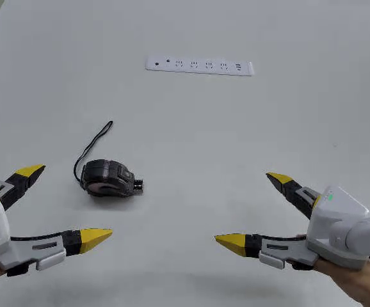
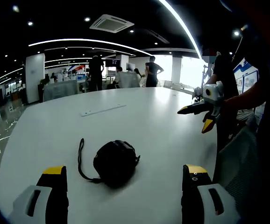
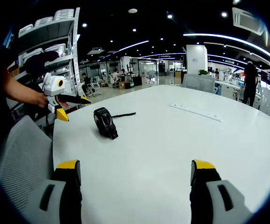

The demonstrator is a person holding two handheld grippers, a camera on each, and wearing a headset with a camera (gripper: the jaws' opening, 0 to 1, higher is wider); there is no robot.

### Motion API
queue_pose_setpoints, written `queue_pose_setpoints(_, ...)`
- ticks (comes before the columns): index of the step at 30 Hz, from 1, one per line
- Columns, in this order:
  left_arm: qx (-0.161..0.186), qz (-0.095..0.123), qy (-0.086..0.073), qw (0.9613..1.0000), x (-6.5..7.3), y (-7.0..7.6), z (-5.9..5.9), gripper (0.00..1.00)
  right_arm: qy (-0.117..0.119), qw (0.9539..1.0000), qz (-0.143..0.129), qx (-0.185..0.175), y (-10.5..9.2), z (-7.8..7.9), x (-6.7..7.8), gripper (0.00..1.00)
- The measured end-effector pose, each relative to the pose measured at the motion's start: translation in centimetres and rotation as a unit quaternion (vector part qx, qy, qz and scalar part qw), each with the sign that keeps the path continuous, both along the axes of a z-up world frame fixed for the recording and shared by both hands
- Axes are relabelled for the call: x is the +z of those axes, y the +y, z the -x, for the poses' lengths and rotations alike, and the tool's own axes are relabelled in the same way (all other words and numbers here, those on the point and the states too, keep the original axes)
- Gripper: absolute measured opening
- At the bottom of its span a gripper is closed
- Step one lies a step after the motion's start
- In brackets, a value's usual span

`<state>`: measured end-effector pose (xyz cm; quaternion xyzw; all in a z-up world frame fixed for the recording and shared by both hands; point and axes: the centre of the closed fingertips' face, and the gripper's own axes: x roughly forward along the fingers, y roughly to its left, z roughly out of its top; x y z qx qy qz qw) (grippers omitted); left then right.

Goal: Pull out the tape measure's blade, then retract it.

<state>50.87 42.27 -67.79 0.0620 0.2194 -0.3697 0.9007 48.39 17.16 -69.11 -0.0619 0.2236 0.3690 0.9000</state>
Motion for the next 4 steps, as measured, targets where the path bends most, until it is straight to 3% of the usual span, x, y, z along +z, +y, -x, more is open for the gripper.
queue_pose_setpoints(4,-0.002,-0.006,0.001,1.0,-0.15,0.16,0.06,1.0,0.001,1.0,0.0,0.0,-0.01,0.0,0.01,1.0)
